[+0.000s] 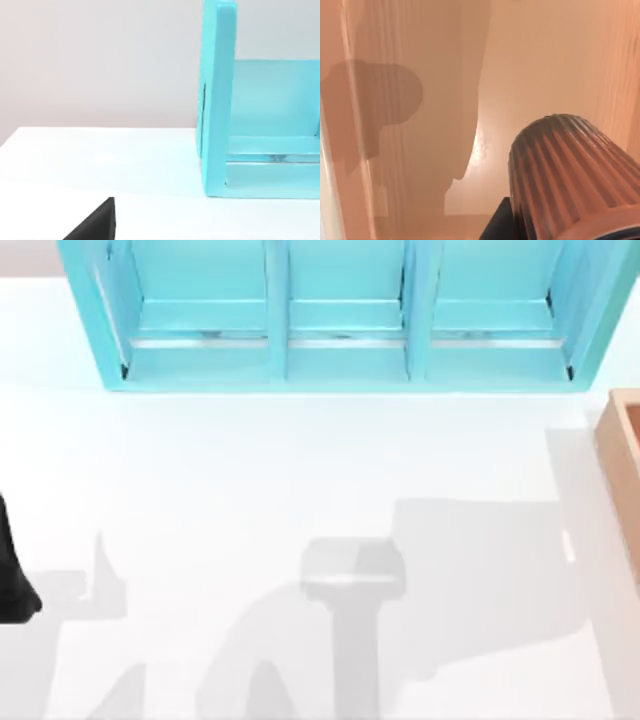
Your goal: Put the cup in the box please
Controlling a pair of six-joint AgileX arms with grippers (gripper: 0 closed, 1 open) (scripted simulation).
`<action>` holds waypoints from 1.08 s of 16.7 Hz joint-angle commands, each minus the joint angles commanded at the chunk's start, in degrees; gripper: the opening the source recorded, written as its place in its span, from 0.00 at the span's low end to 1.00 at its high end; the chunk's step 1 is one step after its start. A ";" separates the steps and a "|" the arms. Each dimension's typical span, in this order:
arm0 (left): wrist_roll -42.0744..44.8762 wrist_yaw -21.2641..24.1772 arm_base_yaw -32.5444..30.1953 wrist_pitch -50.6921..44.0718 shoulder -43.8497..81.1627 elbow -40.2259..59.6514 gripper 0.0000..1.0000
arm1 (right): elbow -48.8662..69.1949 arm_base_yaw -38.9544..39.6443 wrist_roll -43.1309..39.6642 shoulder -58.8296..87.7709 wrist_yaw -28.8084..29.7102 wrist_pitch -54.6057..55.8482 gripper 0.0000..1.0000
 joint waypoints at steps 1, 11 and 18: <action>0.00 0.00 0.00 0.00 0.00 0.00 1.00 | 0.00 0.00 0.00 0.00 0.00 0.00 0.00; 0.00 0.00 0.00 0.00 0.00 0.00 1.00 | -11.05 0.02 0.06 0.13 -0.04 11.29 0.00; 0.00 0.00 0.00 0.00 0.00 0.00 1.00 | -14.44 -0.03 -0.03 0.26 0.00 14.70 0.00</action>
